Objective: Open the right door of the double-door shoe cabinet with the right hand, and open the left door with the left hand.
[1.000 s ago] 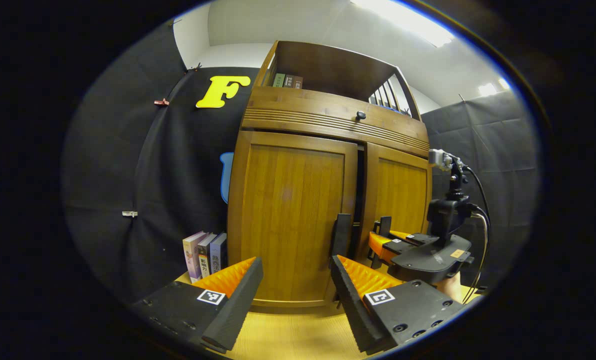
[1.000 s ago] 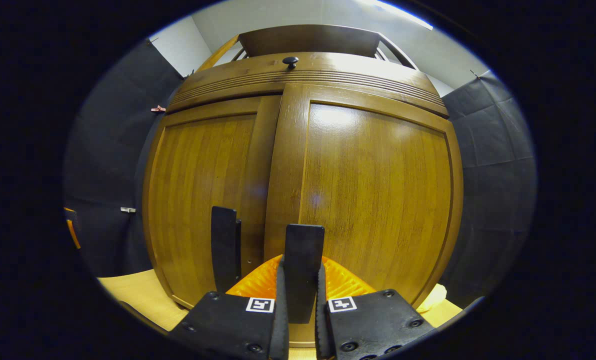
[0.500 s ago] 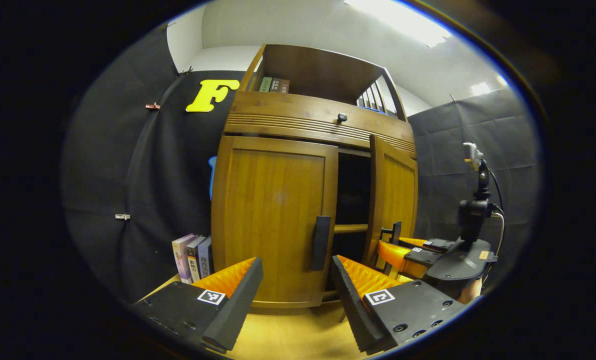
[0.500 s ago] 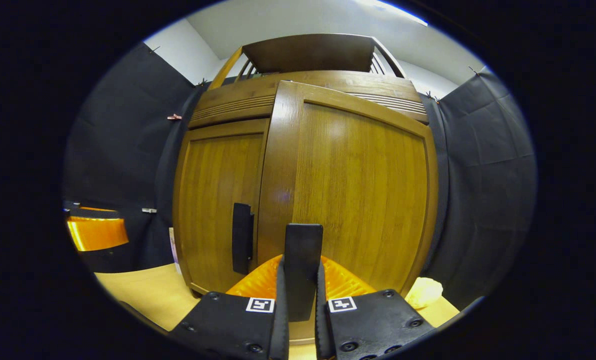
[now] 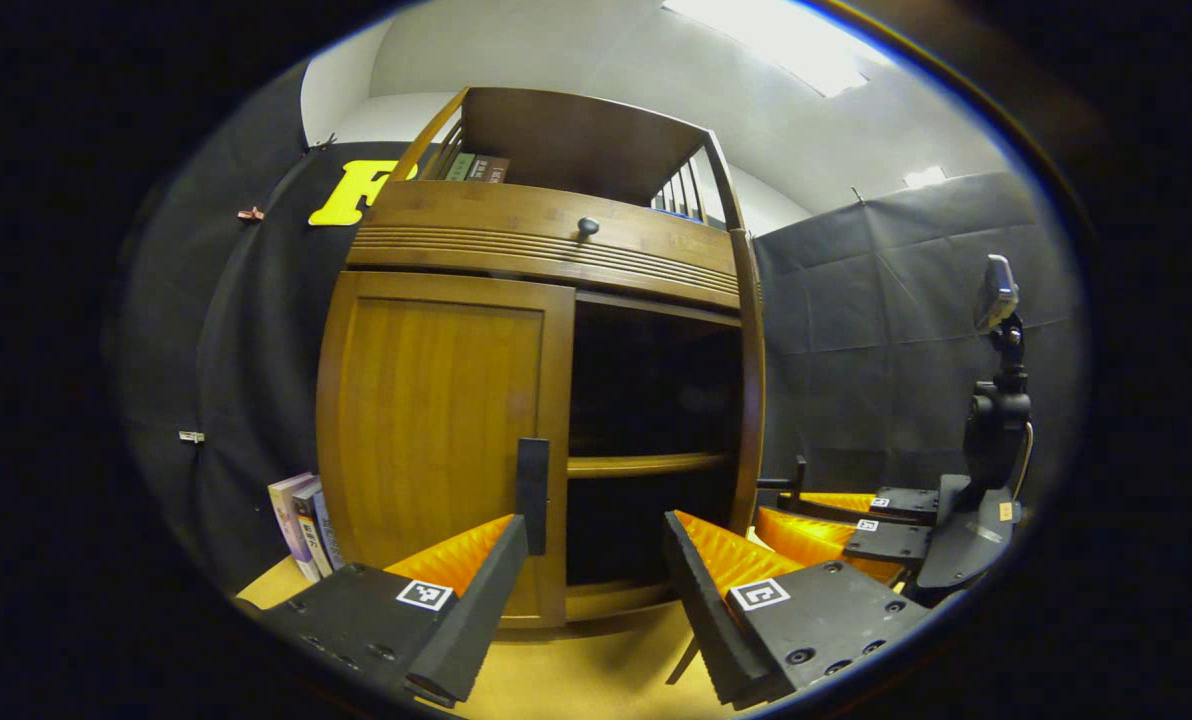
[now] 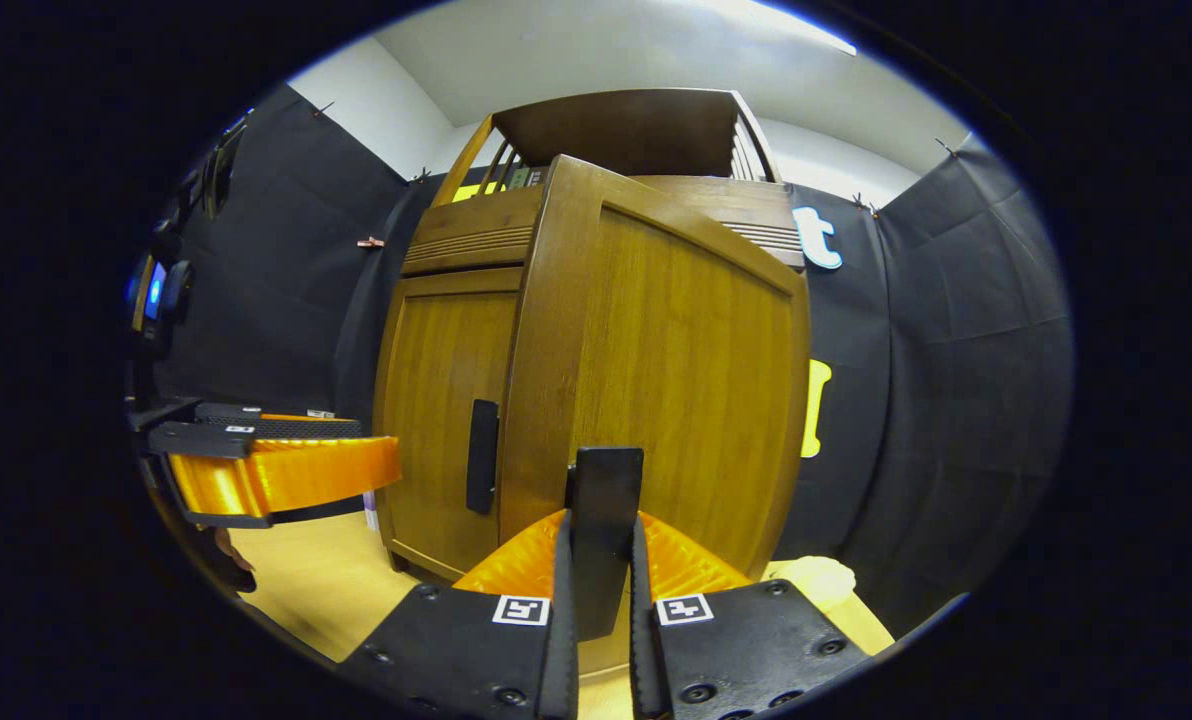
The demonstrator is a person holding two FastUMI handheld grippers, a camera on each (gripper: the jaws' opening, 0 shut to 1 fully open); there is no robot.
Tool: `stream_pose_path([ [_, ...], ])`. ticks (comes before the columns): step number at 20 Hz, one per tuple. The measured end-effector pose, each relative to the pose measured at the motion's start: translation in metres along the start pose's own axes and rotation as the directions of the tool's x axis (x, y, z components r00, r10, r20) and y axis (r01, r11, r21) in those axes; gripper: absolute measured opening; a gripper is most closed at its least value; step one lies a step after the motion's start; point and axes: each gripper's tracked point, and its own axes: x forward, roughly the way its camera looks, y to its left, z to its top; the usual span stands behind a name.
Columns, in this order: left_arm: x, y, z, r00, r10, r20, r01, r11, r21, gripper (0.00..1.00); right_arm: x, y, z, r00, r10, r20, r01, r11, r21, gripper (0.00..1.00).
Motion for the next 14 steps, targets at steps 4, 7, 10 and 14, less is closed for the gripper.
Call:
stream_pose_path([
  [4, 0.014, -0.027, -0.006, 0.999, -0.050, -0.003, 0.050, 0.999, -0.016, 0.86, -0.028, -0.028, 0.002, 0.999, -0.037, -0.004, 0.037, 0.999, -0.006, 0.24],
  [7, 0.021, -0.044, -0.005, 0.997, -0.082, 0.009, 0.083, 0.996, -0.038, 0.86, -0.043, -0.049, 0.005, 0.996, -0.089, 0.003, 0.089, 0.996, -0.002, 0.23],
  [10, 0.027, -0.060, -0.006, 0.994, -0.110, 0.015, 0.110, 0.993, -0.045, 0.85, -0.052, -0.066, 0.004, 0.992, -0.127, 0.000, 0.127, 0.992, -0.023, 0.23],
  [14, 0.036, -0.080, -0.008, 0.990, -0.138, 0.022, 0.139, 0.990, -0.040, 0.86, -0.062, -0.088, 0.002, 0.986, -0.166, -0.010, 0.165, 0.985, -0.055, 0.23],
])
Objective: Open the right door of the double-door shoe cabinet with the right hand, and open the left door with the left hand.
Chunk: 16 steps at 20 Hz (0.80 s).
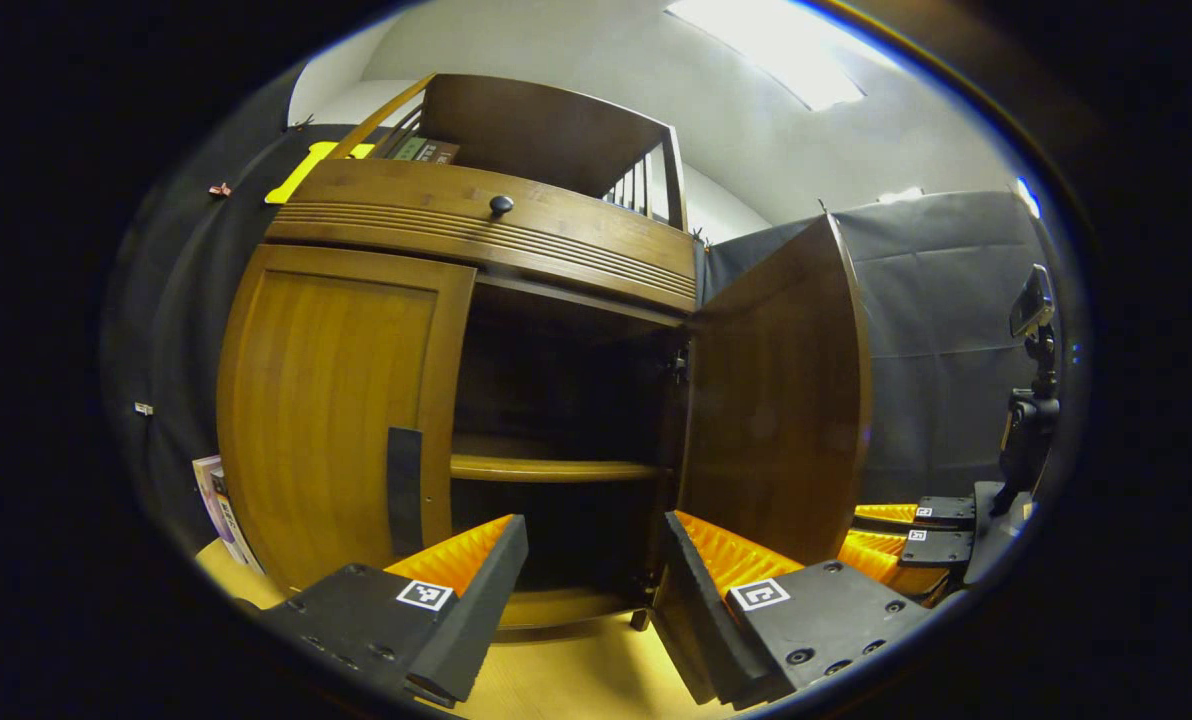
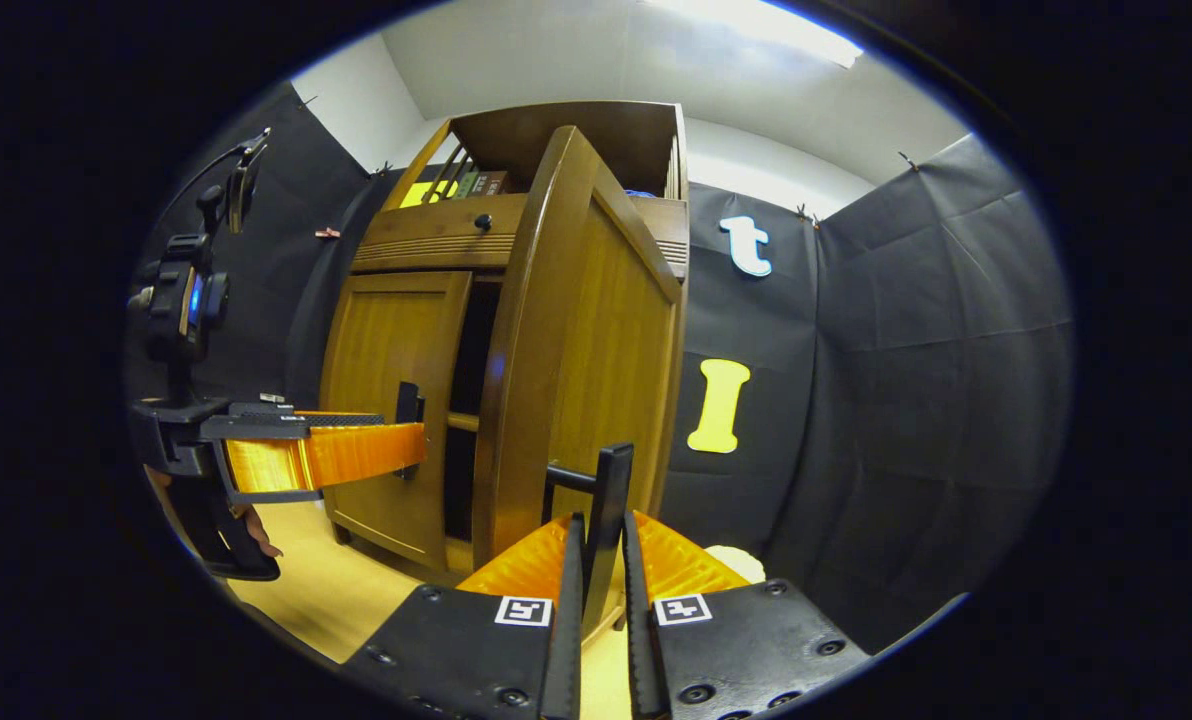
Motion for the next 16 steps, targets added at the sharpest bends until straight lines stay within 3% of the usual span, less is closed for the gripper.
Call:
stream_pose_path([
  [5, 0.011, -0.014, 0.000, 1.000, -0.007, 0.014, 0.006, 1.000, 0.021, 0.85, -0.010, -0.024, -0.010, 0.999, -0.018, -0.033, 0.018, 1.000, -0.005, 0.23],
  [10, 0.023, -0.022, -0.003, 1.000, -0.011, 0.021, 0.011, 1.000, -0.003, 0.86, -0.025, -0.057, -0.005, 0.998, -0.062, -0.023, 0.062, 0.998, -0.002, 0.15],
  [12, 0.028, -0.015, -0.003, 1.000, 0.016, 0.022, -0.016, 1.000, 0.000, 0.82, -0.030, -0.073, -0.005, 0.994, -0.103, -0.023, 0.102, 0.994, -0.028, 0.14],
  [16, 0.033, 0.009, -0.004, 0.995, 0.097, 0.019, -0.098, 0.993, 0.058, 0.86, -0.044, -0.106, -0.003, 0.980, -0.199, -0.014, 0.197, 0.978, -0.070, 0.11],
])
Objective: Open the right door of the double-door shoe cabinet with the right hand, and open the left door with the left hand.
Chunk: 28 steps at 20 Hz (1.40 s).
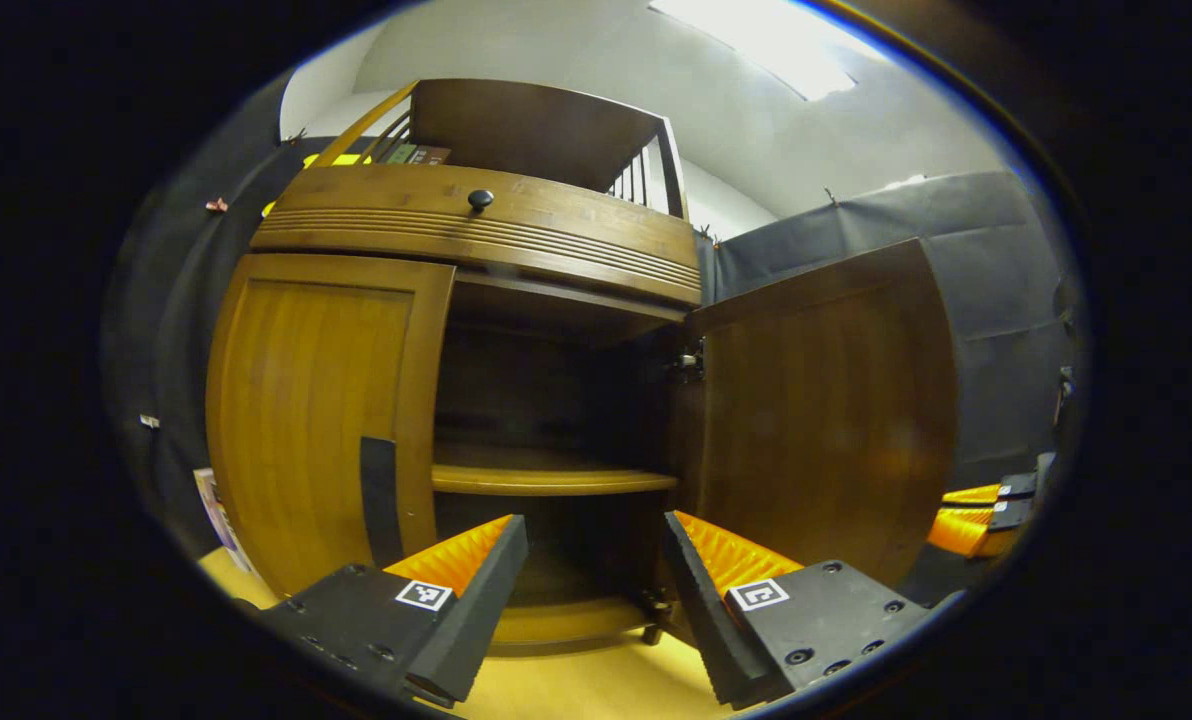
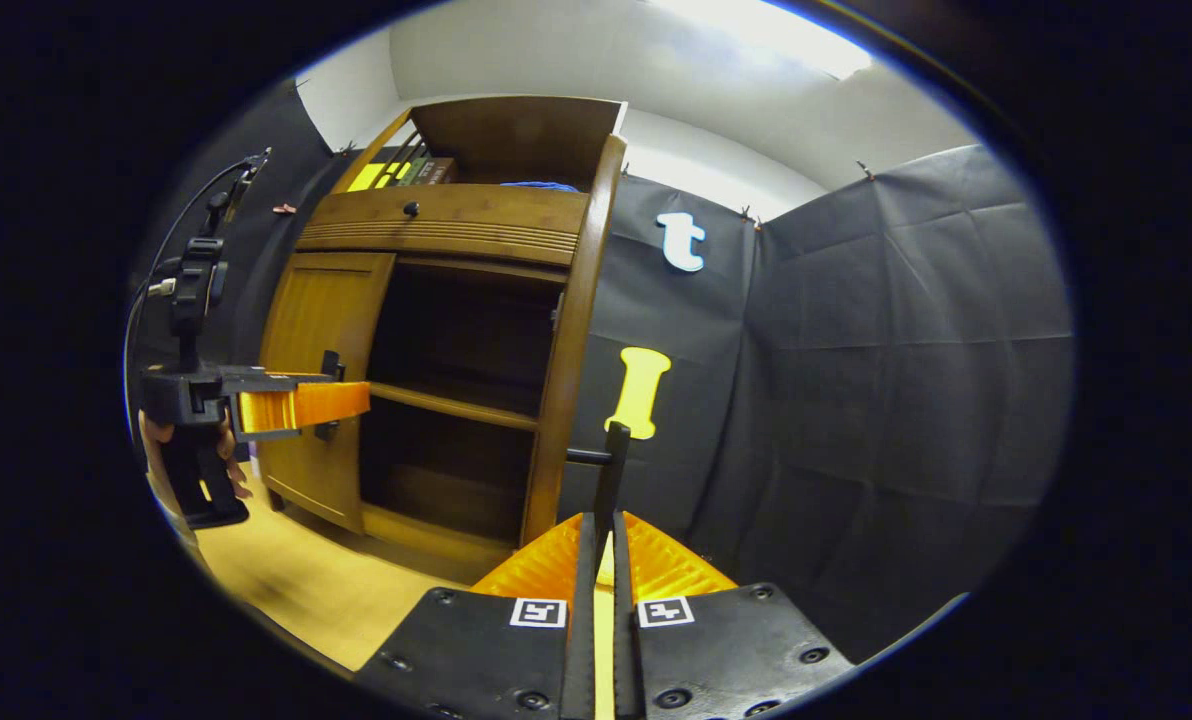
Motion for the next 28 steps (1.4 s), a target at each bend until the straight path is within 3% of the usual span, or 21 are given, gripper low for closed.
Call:
stream_pose_path([
  [4, -0.003, 0.013, -0.002, 0.999, 0.035, -0.008, -0.035, 0.999, 0.013, 0.82, -0.020, 0.017, 0.003, 0.998, 0.055, -0.009, -0.054, 0.997, 0.060, 0.12],
  [6, -0.007, 0.022, -0.003, 0.999, 0.052, -0.014, -0.052, 0.999, 0.016, 0.89, -0.029, 0.032, 0.016, 0.997, 0.076, 0.019, -0.077, 0.996, 0.054, 0.14],
  [7, -0.010, 0.029, -0.004, 0.998, 0.068, -0.016, -0.067, 0.998, 0.020, 0.82, -0.032, 0.045, 0.022, 0.994, 0.107, 0.032, -0.109, 0.992, 0.063, 0.16],
  [8, -0.013, 0.036, -0.006, 0.996, 0.088, -0.019, -0.087, 0.996, 0.031, 0.86, -0.034, 0.059, 0.030, 0.989, 0.138, 0.051, -0.142, 0.987, 0.073, 0.17],
  [10, -0.020, 0.054, -0.010, 0.991, 0.134, -0.028, -0.132, 0.990, 0.051, 0.82, -0.031, 0.069, 0.033, 0.986, 0.155, 0.069, -0.160, 0.983, 0.088, 0.19],
  [13, -0.030, 0.075, -0.005, 0.983, 0.184, -0.013, -0.183, 0.981, 0.058, 0.85, -0.028, 0.089, 0.039, 0.978, 0.190, 0.090, -0.200, 0.972, 0.121, 0.69],
  [15, -0.032, 0.085, 0.001, 0.978, 0.207, 0.012, -0.207, 0.975, 0.079, 0.85, -0.028, 0.102, 0.038, 0.968, 0.230, 0.095, -0.242, 0.960, 0.143, 0.86],
  [22, -0.002, 0.117, -0.006, 0.963, 0.268, 0.019, -0.268, 0.960, 0.074, 0.82, -0.012, 0.136, 0.035, 0.938, 0.332, 0.098, -0.344, 0.928, 0.145, 0.88],
  [28, 0.030, 0.145, -0.010, 0.954, 0.294, 0.055, -0.294, 0.956, 0.006, 0.82, 0.009, 0.166, 0.030, 0.903, 0.415, 0.114, -0.428, 0.893, 0.140, 0.88],
])
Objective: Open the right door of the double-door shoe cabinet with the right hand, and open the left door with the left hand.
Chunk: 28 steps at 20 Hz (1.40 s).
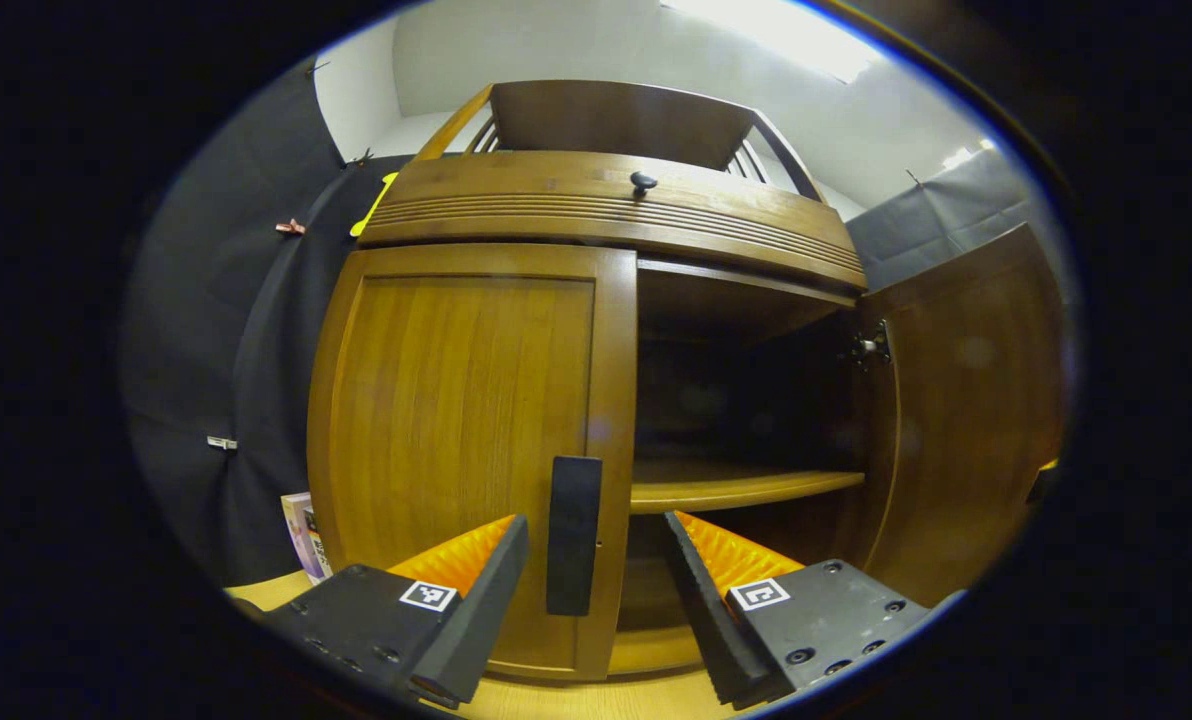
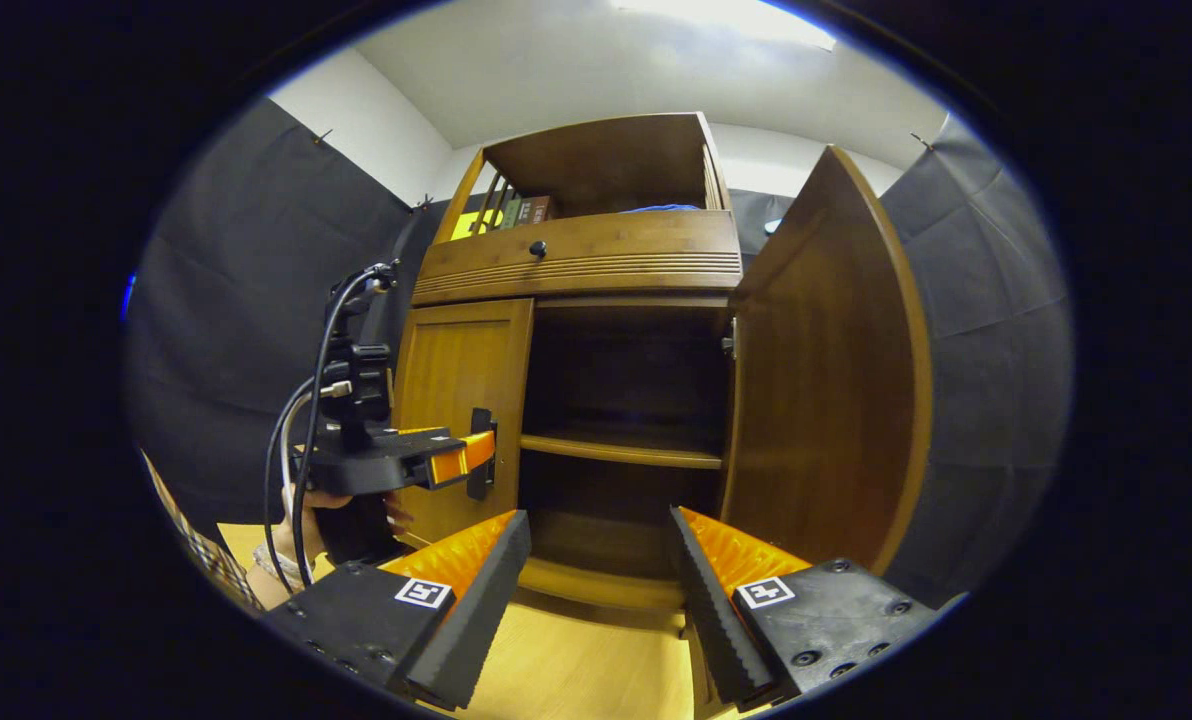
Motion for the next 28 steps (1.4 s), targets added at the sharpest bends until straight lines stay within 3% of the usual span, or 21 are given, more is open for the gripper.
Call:
stream_pose_path([
  [3, 0.023, 0.010, -0.005, 1.000, 0.021, -0.021, -0.020, 1.000, 0.017, 0.79, 0.012, 0.003, -0.008, 1.000, 0.025, 0.003, -0.025, 0.999, 0.024, 0.89],
  [5, 0.033, 0.015, -0.013, 0.999, 0.028, -0.040, -0.027, 0.999, 0.041, 0.69, 0.015, 0.000, -0.012, 1.000, 0.028, 0.003, -0.028, 0.999, 0.042, 0.88],
  [7, 0.043, 0.016, -0.019, 0.999, 0.025, -0.046, -0.023, 0.999, 0.041, 0.73, 0.021, -0.004, -0.017, 0.999, 0.033, 0.004, -0.033, 0.998, 0.046, 0.88],
  [10, 0.055, 0.010, -0.029, 0.997, -0.012, -0.071, 0.013, 1.000, 0.009, 0.68, 0.033, -0.016, -0.027, 1.000, 0.008, -0.022, -0.007, 1.000, 0.023, 0.87],
  [13, 0.053, 0.009, -0.025, 0.997, -0.027, -0.067, 0.027, 1.000, -0.004, 0.40, 0.041, -0.021, -0.033, 0.999, -0.022, -0.028, 0.021, 1.000, -0.013, 0.88],
  [22, 0.024, 0.012, -0.022, 0.994, -0.080, -0.075, 0.080, 0.997, -0.003, 0.34, 0.040, -0.012, -0.045, 0.998, -0.048, -0.043, 0.049, 0.999, 0.022, 0.87],
  [28, -0.014, 0.019, -0.018, 0.991, -0.103, -0.081, 0.106, 0.994, 0.035, 0.33, 0.042, 0.013, -0.051, 0.996, -0.017, -0.082, 0.023, 0.997, 0.074, 0.89],
])
